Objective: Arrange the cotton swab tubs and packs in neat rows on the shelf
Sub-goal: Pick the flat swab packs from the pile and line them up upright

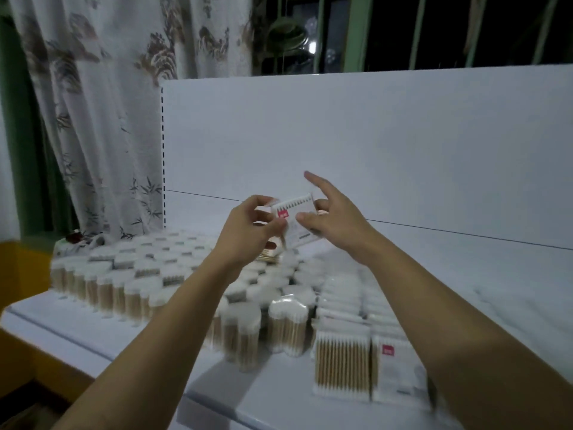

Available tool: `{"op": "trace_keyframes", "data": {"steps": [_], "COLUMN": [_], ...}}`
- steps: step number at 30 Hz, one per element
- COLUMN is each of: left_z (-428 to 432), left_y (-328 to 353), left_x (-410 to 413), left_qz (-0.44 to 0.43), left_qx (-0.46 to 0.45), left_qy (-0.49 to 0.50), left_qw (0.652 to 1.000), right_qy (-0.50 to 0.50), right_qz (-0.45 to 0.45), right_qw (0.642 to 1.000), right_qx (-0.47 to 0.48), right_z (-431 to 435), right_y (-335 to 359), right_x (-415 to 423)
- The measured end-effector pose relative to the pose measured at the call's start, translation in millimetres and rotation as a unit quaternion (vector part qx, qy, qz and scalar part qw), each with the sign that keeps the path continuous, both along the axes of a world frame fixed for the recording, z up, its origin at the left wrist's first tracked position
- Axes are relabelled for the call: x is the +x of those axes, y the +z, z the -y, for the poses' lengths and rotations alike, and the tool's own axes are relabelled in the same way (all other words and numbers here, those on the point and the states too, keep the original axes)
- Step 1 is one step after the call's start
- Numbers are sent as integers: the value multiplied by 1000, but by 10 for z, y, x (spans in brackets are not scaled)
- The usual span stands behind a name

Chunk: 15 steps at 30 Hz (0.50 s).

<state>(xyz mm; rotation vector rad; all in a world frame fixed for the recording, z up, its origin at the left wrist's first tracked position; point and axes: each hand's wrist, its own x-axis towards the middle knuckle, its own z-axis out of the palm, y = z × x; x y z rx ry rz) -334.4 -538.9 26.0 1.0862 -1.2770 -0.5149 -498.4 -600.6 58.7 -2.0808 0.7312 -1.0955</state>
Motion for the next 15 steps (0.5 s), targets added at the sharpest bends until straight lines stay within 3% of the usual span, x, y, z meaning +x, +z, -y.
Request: {"op": "trace_keyframes", "data": {"steps": [4,15], "left_z": [60,150], "left_y": [29,-121], "left_x": [-707,-2719], "left_qz": [47,130], "left_qx": [-12,-23], "left_qy": [1,-78], "left_qw": [999,988], "right_qy": [-70,-232], "right_qz": [-40,-20], "right_qw": [995,972], "right_qx": [-65,-33], "right_z": [-121,-381], "right_y": [31,-175], "right_x": [-737,-2819]}}
